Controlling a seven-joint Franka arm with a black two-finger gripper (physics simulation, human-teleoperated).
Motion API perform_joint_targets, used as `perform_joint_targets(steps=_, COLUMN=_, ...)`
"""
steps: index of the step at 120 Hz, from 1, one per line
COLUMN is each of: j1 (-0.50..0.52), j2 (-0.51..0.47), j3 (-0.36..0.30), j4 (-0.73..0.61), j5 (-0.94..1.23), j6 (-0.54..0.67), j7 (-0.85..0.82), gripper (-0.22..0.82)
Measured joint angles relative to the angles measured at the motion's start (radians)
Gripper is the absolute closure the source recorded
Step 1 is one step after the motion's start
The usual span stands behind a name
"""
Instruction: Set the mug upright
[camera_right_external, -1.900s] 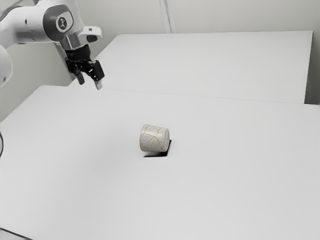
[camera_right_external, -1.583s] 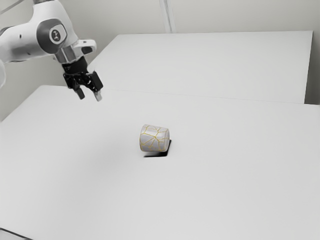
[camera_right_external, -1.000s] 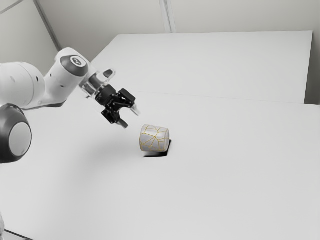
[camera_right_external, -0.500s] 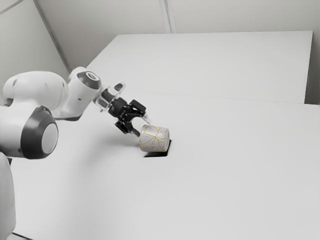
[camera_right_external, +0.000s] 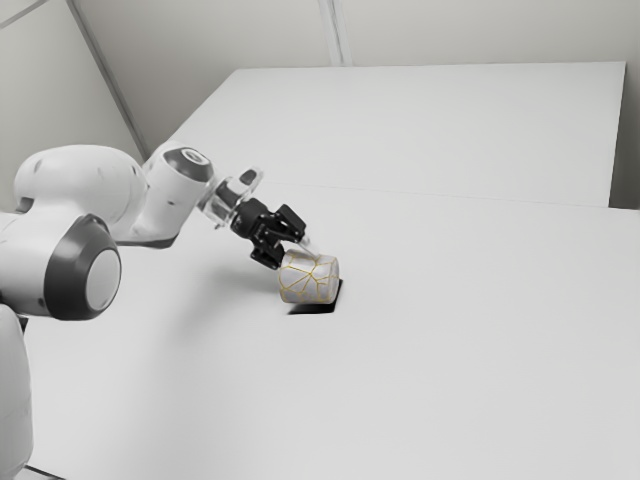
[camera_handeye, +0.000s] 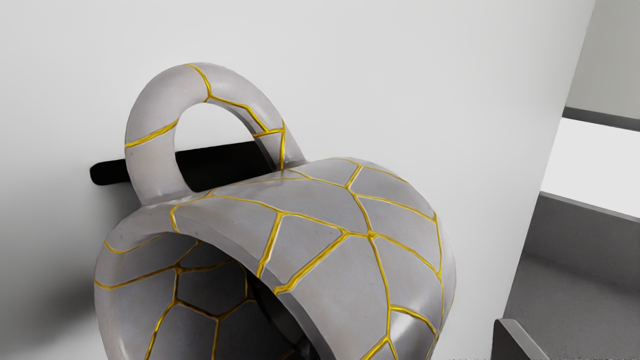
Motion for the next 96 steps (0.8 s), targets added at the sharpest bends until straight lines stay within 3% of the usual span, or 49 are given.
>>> perform_joint_targets(steps=59, j1=-0.054, j2=-0.019, j3=-0.001, j4=0.005, j5=-0.002, j6=-0.012, j7=-0.022, gripper=0.7)
perform_joint_targets(steps=88, j1=-0.065, j2=-0.048, j3=0.002, j4=0.004, j5=0.009, j6=-0.006, j7=-0.033, gripper=0.75)
perform_joint_targets(steps=96, j1=-0.065, j2=-0.095, j3=0.001, j4=-0.002, j5=0.055, j6=0.007, j7=-0.038, gripper=0.76)
